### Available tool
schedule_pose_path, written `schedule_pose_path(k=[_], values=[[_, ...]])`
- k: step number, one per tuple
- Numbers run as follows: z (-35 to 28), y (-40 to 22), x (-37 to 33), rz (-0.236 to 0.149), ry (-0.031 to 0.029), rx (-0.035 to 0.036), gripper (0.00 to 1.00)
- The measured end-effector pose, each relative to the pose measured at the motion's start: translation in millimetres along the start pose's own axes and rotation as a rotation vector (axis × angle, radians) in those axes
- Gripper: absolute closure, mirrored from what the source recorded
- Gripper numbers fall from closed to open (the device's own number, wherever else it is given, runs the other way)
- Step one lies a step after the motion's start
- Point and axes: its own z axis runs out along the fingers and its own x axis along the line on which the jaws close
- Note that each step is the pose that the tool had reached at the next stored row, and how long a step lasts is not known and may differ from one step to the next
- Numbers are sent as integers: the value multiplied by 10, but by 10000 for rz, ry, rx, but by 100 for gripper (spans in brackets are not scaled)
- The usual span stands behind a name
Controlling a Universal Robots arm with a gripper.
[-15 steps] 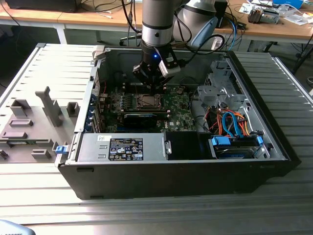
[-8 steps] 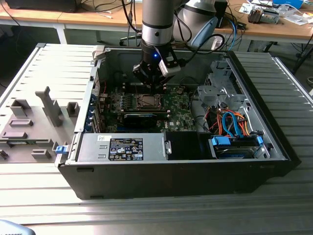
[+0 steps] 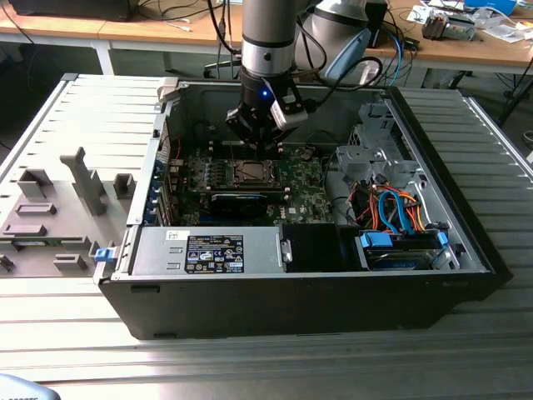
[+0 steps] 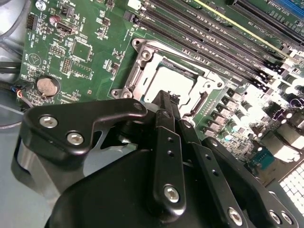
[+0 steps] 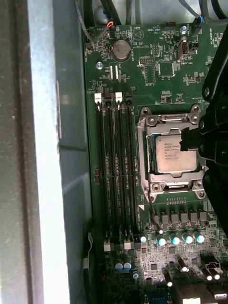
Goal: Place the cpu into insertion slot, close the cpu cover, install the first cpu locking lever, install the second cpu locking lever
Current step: 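Install the first cpu locking lever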
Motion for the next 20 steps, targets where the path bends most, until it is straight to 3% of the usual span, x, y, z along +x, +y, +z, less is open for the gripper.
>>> schedule_pose_path(k=[20], values=[[-50,-1,-1,0,-1,-1,89]])
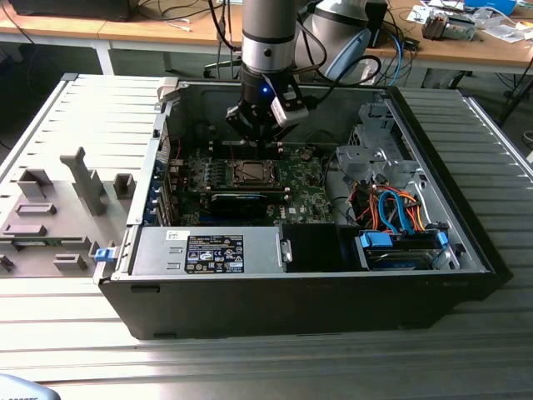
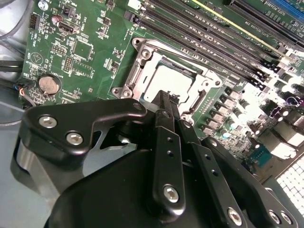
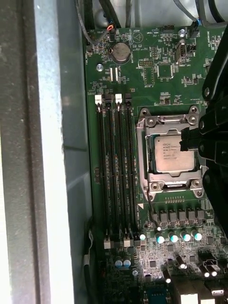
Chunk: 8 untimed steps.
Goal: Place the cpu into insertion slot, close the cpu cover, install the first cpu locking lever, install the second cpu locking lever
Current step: 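Install the first cpu locking lever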
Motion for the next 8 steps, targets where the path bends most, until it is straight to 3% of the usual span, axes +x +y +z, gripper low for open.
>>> schedule_pose_path(k=[8], values=[[-11,0,1,0,0,0,89]])
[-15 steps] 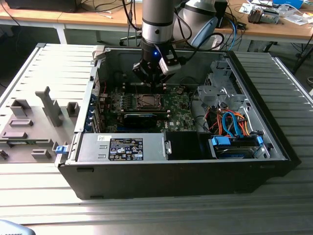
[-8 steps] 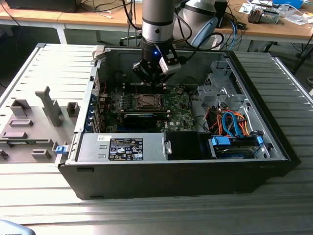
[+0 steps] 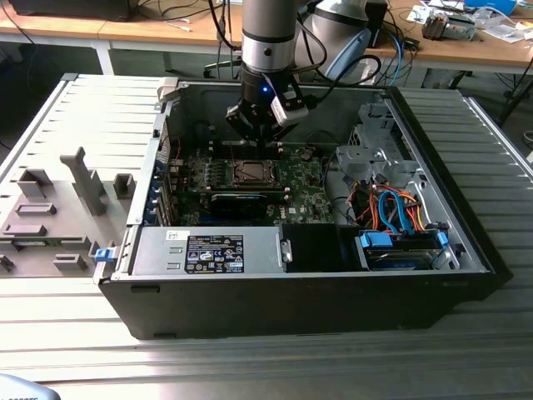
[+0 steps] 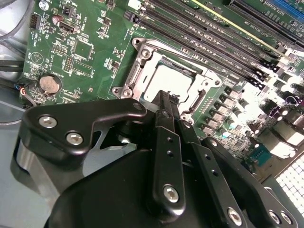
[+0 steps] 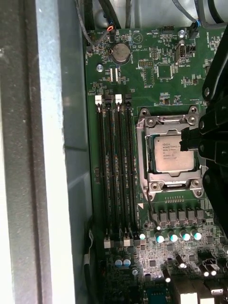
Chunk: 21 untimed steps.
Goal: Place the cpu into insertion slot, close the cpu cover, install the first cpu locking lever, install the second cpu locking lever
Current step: 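Install the first cpu locking lever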
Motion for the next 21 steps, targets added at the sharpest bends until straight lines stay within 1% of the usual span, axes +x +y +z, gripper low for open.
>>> schedule_pose_path(k=[6,21], values=[[-1,-2,27,0,1,1,89],[-1,-8,149,0,0,1,89]])
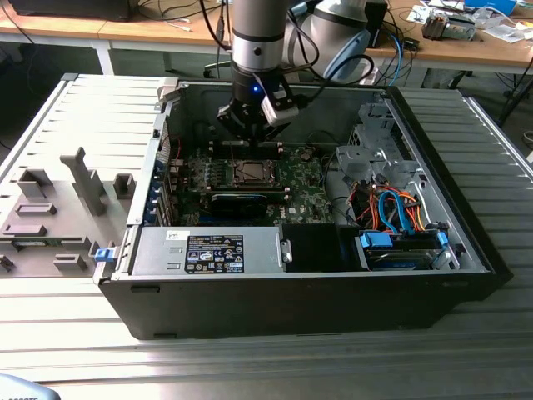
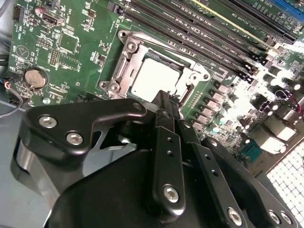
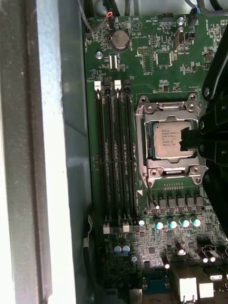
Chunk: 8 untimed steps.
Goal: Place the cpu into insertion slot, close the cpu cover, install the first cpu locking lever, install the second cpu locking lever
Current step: 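Install the first cpu locking lever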
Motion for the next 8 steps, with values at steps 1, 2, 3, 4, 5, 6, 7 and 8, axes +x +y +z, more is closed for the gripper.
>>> schedule_pose_path(k=[1,2,3,4,5,6,7,8], values=[[0,-1,6,0,1,1,89],[0,-1,8,-1,0,1,89],[0,-1,9,-1,1,0,89],[0,-1,11,-1,1,1,89],[0,-1,13,0,0,0,89],[-1,-1,14,-1,1,1,89],[0,-1,16,-1,0,0,89],[-1,-1,17,0,1,1,89]])
